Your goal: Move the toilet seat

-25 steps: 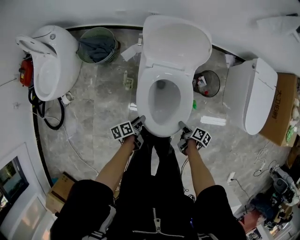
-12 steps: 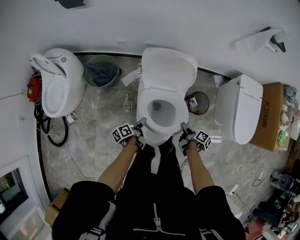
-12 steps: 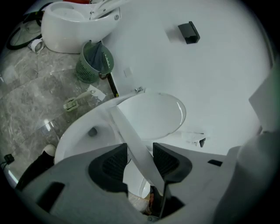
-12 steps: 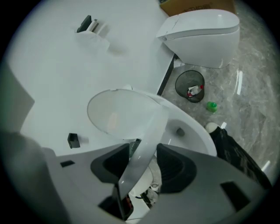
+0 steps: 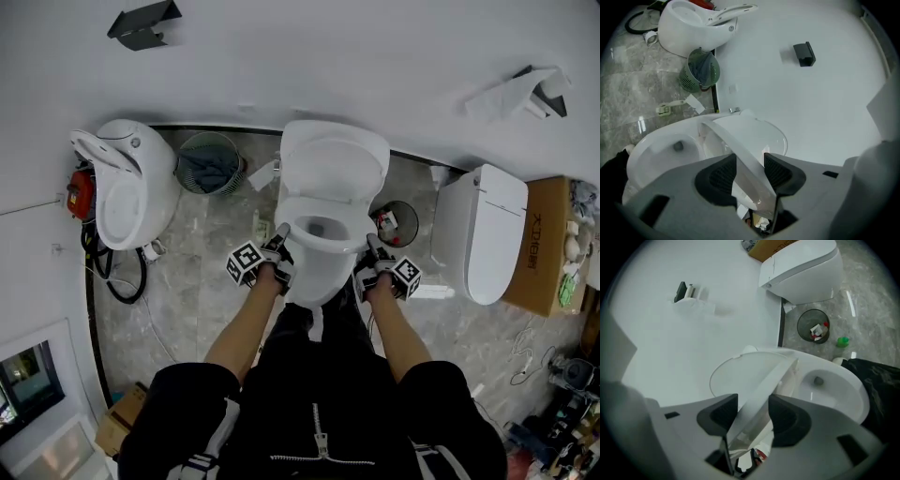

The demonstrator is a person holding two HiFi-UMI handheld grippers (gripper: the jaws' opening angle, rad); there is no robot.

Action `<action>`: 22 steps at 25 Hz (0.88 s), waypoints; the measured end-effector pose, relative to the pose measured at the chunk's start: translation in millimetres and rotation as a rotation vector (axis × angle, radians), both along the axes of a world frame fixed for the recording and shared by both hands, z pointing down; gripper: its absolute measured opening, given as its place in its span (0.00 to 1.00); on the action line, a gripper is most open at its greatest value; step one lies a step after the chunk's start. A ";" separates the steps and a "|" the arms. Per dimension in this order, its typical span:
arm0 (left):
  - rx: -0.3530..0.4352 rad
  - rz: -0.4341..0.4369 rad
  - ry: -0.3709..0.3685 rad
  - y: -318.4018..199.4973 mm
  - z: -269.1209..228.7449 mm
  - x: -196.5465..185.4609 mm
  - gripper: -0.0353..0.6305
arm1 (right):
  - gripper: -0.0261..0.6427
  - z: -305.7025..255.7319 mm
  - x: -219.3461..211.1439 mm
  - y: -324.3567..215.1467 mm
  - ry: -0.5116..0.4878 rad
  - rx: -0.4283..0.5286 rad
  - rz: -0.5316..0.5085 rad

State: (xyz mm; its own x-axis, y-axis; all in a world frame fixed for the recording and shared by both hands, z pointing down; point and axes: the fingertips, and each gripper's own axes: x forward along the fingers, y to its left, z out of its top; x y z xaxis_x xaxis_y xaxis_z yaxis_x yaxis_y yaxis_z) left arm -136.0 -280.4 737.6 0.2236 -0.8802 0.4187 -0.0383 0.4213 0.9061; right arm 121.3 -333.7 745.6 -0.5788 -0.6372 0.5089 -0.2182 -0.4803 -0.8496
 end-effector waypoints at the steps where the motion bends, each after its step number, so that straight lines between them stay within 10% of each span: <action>1: 0.002 -0.020 0.005 -8.8 -2.8 -2.0 0.33 | 0.35 -2.6 -1.5 -9.1 -0.008 0.000 0.016; 22: 0.001 -0.212 -0.021 -169.7 -16.1 -38.4 0.33 | 0.35 -2.3 -28.8 -167.3 -0.173 -0.067 0.082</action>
